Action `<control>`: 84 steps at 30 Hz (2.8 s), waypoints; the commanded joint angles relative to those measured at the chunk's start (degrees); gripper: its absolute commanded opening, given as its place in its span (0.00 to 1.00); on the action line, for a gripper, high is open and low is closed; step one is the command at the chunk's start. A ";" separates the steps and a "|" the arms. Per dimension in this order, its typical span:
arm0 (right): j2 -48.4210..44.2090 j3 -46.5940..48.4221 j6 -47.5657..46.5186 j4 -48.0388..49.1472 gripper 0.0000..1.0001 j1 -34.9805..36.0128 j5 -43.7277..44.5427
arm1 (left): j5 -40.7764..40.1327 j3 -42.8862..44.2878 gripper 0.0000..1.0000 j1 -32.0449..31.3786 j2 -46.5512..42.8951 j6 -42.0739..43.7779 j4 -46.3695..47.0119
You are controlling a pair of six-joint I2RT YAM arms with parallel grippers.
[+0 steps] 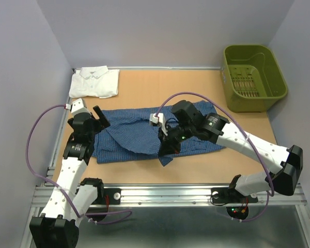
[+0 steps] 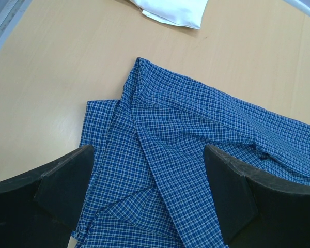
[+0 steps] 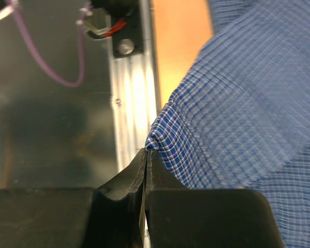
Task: Fold and stack the long sleeve shirts
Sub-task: Fold the shirt
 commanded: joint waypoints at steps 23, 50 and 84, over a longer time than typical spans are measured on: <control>7.39 10.92 7.02 0.61 0.00 11.94 5.71 | -0.89 -0.92 0.98 -0.24 -1.27 0.71 2.33; 16.35 9.61 23.19 5.54 0.00 -19.34 40.29 | -2.56 20.07 0.58 -0.24 45.82 0.54 9.45; 24.20 10.76 28.66 6.76 0.61 -32.80 40.30 | -7.13 19.39 0.78 -0.24 44.36 0.01 13.66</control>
